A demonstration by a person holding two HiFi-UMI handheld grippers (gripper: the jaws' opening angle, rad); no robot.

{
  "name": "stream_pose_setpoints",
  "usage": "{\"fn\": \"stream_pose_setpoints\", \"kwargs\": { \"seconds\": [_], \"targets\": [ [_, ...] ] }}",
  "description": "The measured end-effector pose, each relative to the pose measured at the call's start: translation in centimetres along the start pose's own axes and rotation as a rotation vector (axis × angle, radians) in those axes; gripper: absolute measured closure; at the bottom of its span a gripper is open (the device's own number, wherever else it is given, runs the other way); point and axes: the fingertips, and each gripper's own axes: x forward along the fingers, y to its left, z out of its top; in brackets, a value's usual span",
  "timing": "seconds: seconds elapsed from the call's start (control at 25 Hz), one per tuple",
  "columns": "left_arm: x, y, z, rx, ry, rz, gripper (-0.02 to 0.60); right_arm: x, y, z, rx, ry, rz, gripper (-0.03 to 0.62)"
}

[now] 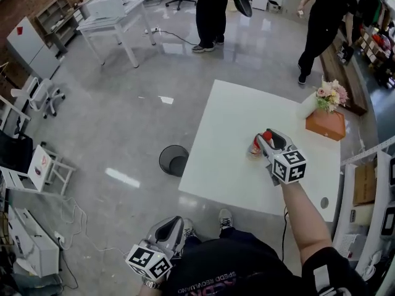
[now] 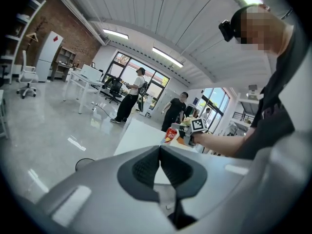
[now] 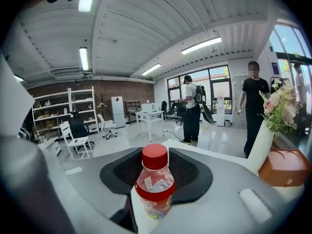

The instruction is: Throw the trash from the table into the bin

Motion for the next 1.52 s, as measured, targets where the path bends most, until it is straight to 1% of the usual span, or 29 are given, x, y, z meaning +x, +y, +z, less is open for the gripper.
{"fn": "stream_pose_setpoints", "kwargs": {
  "seconds": [0.08, 0.2, 0.32, 0.48, 0.6, 0.8, 1.04, 1.24, 1.4, 1.52],
  "targets": [
    [0.0, 0.4, -0.3, -0.015, -0.013, 0.011, 0.574, 0.3, 0.0, 0.1, -0.010, -0.004, 0.005, 0.436],
    [0.3, 0.7, -0.5, -0.024, -0.023, 0.004, 0.574, 0.3, -0.2, 0.5, -0.012, -0.010, 0.001, 0.439],
    [0.0, 1.0, -0.9, -0.041, -0.031, 0.023, 0.574, 0.7, 0.2, 0.4, -0.012, -0.014, 0.014, 0.441],
    [-1.2, 2.3, -1.1, -0.064, -0.052, 0.046, 0.574, 1.5, 2.1, 1.4, -0.026, -0.030, 0.042, 0.441],
    [-2.4, 3.6, -0.8, -0.076, -0.062, 0.057, 0.574, 2.0, 4.7, 3.0, -0.030, -0.053, 0.075, 0.441],
    [-5.2, 7.0, -0.1, -0.090, -0.080, 0.071, 0.574, 3.3, 11.1, 6.3, 0.012, -0.124, 0.152, 0.441],
    [-9.8, 11.9, 1.1, -0.105, -0.101, 0.093, 0.574, 5.6, 21.2, 9.6, 0.043, -0.179, 0.270, 0.441],
    [-14.0, 16.2, 1.5, -0.111, -0.110, 0.110, 0.574, 7.6, 29.8, 10.5, 0.066, -0.190, 0.354, 0.441],
    [-17.3, 19.4, 1.8, -0.105, -0.116, 0.122, 0.574, 9.0, 35.9, 10.4, 0.070, -0.189, 0.392, 0.441],
    [-19.2, 21.6, 2.2, -0.103, -0.121, 0.131, 0.574, 9.9, 39.8, 10.0, 0.078, -0.185, 0.412, 0.442]
  ]
}}
